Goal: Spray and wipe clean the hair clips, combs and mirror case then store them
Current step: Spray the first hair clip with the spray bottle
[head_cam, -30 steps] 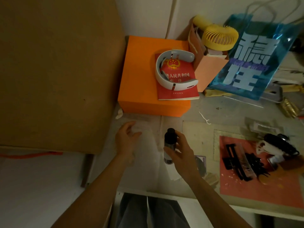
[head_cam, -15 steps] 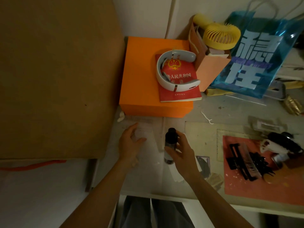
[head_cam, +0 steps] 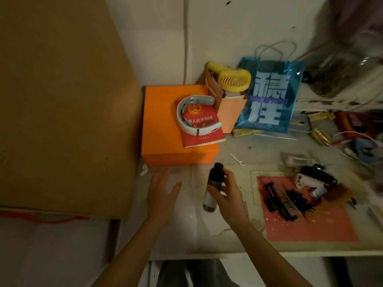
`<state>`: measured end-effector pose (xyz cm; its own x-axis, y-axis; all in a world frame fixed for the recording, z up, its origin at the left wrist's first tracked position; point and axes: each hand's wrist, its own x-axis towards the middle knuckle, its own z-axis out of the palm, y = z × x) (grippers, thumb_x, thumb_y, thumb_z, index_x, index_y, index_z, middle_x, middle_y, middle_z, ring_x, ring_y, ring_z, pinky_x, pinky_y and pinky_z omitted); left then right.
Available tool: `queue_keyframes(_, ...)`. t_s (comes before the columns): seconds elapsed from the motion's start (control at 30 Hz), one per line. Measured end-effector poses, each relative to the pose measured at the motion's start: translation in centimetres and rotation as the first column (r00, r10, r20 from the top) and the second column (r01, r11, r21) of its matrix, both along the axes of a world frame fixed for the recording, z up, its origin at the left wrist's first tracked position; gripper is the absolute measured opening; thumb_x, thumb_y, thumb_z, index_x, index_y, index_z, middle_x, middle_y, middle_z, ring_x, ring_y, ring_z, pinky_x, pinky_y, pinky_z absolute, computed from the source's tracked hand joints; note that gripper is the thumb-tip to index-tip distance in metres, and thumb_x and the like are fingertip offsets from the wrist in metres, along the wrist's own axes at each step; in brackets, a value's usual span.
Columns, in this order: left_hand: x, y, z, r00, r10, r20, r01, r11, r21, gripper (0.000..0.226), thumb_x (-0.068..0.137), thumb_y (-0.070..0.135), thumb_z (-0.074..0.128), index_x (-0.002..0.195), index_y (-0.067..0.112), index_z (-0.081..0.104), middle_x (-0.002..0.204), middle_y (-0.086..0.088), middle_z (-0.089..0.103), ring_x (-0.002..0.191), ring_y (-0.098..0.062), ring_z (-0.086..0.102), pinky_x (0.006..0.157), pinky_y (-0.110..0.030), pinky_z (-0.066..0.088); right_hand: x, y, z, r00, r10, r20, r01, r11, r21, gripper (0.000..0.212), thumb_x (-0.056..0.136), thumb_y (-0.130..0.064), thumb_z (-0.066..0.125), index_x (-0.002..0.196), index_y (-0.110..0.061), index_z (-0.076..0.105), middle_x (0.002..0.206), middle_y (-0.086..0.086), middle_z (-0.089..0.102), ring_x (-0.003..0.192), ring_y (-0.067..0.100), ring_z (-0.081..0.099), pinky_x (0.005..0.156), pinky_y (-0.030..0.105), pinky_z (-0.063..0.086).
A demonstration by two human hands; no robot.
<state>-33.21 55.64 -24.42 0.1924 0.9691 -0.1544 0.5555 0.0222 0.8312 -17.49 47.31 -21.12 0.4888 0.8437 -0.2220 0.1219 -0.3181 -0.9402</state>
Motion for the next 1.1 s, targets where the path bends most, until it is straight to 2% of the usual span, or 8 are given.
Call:
queue_keyframes(0.17,1.1,-0.8,2.2,0.97,-0.174,-0.17,0.197,0.972,0.131,0.056,0.086,0.026,0.069,0.137,0.013,0.048,0.141,-0.011,0.048,0.131,-0.029,0.043,0.105,-0.049,0.038,1.3,-2.4,2.3,0.997,-0.067,0.029,0.065,0.997,0.041,0.051,0.089,-0.011,0.064,0.13,-0.029,0.041,0.113,-0.028,0.052,0.097,-0.017,0.055,0.073,0.005,0.047)
queue_keyframes(0.33,3.2,-2.2,3.0,0.91,-0.286,-0.3,0.33,0.938,0.107,0.064,0.089,0.039,0.06,0.144,0.015,0.036,0.149,-0.008,0.039,0.137,-0.026,0.035,0.114,-0.042,0.028,2.8,-5.1,3.7,0.985,-0.166,0.042,0.164,0.985,0.043,0.049,0.088,-0.013,0.067,0.124,-0.034,0.042,0.113,-0.022,0.055,0.1,-0.006,0.057,0.074,0.009,0.049)
queue_keyframes(0.47,5.1,-3.9,3.3,0.902,-0.36,-0.238,0.391,0.915,0.097,0.061,0.089,0.045,0.058,0.143,0.023,0.039,0.151,-0.005,0.037,0.137,-0.024,0.034,0.112,-0.045,0.032,4.9,-7.7,3.7,0.969,-0.241,0.05,0.24,0.97,0.035,0.047,0.087,-0.011,0.067,0.127,-0.022,0.046,0.113,-0.009,0.062,0.101,0.003,0.061,0.083,0.026,0.055)
queue_keyframes(0.7,9.5,-6.6,2.7,0.86,-0.445,-0.25,0.48,0.872,0.099,0.062,0.088,0.048,0.057,0.141,0.021,0.042,0.149,-0.004,0.04,0.136,-0.019,0.036,0.11,-0.031,0.028,9.4,-10.3,3.2,0.957,-0.272,0.101,0.272,0.962,0.019,0.045,0.086,-0.013,0.068,0.109,-0.042,0.043,0.104,-0.022,0.06,0.096,-0.008,0.06,0.082,0.018,0.049)
queue_keyframes(0.77,12.2,-7.6,2.3,0.866,-0.464,-0.186,0.486,0.869,0.092,0.063,0.085,0.051,0.055,0.137,0.017,0.046,0.143,-0.005,0.047,0.131,-0.015,0.041,0.111,-0.029,0.029,12.1,-11.1,2.5,0.957,-0.276,0.095,0.277,0.961,0.003,0.048,0.086,-0.013,0.068,0.117,-0.038,0.042,0.104,-0.023,0.059,0.095,-0.005,0.059,0.082,0.021,0.049)
queue_keyframes(0.87,16.7,-9.0,0.9,0.879,-0.45,-0.161,0.458,0.889,0.014,0.063,0.088,0.041,0.061,0.143,0.021,0.038,0.149,-0.003,0.037,0.137,-0.021,0.036,0.112,-0.042,0.033,16.7,-12.1,1.6,0.963,-0.249,0.099,0.252,0.968,-0.016,0.048,0.086,-0.017,0.07,0.126,-0.027,0.046,0.108,-0.015,0.063,0.099,0.002,0.061,0.082,0.02,0.051)
queue_keyframes(0.97,21.3,-10.7,-0.7,0.899,-0.404,-0.17,0.391,0.914,-0.108,0.07,0.089,0.041,0.062,0.148,0.026,0.027,0.156,0.001,0.024,0.142,-0.017,0.024,0.116,-0.036,0.023,21.7,-12.8,1.0,0.978,-0.181,0.101,0.186,0.982,-0.042,0.045,0.084,-0.019,0.071,0.118,-0.033,0.045,0.096,-0.019,0.062,0.085,-0.006,0.061,0.066,0.009,0.048)
queue_keyframes(1.1,25.6,-13.2,-2.3,0.907,-0.365,-0.209,0.323,0.922,-0.212,0.077,0.087,0.042,0.063,0.15,0.024,0.023,0.154,-0.003,0.028,0.142,-0.022,0.024,0.114,-0.04,0.023,26.2,-13.5,0.4,0.993,-0.065,0.096,0.072,0.995,-0.075,0.048,0.084,-0.01,0.071,0.119,-0.03,0.045,0.088,-0.017,0.06,0.07,-0.006,0.061,0.06,0.007,0.047)
